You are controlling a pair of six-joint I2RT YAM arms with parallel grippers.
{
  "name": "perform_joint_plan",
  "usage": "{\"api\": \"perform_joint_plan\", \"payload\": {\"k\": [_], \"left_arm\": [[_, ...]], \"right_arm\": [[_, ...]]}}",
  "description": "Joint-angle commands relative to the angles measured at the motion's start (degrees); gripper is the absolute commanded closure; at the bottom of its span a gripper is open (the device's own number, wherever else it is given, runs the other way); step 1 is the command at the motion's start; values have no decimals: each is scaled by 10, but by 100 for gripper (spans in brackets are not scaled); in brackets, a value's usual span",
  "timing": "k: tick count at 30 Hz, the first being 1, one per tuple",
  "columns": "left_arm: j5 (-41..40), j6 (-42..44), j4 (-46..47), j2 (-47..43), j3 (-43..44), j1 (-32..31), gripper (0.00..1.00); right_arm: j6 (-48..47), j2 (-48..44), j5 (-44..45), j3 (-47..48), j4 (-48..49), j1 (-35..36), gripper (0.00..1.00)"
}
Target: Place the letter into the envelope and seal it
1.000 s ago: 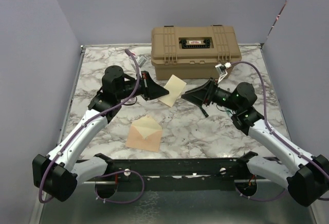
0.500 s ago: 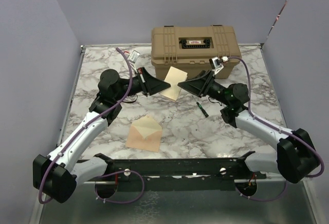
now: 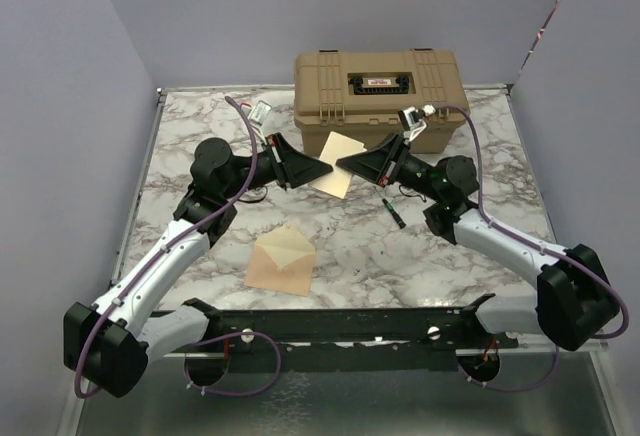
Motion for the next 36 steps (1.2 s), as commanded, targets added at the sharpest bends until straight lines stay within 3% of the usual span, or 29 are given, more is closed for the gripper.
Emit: {"api": "perform_joint_plan", "payload": {"k": [1,2,4,9,13,17,26,36], "left_arm": [[-35,30,-71,-14,-7,-2,50],[-58,49,-125,-15,-1,-2,30],[-117,79,-243,-11,18,-1,15],[-266,125,-485,6,38,-1,3],[-358,100,-580,19,-13,0,1],[-351,64,-588,39,-75,1,1],[-351,61,-593,116,-112,4,1],[-293,122,-473,206,-128,1,1]], "right_arm": [[-61,-16,24,18,-113,6,99],[-85,-26,41,18,-165,6,99],[-136,-49,86,18,-274,6,100],[-207,-98,239,-4,-495,6,99],[-228,-113,283,-14,-565,6,100],[-222,-115,283,-29,-570,6,100],[-190,-128,296,-59,-568,6,99],[-195,-153,303,-73,-587,6,99]]}}
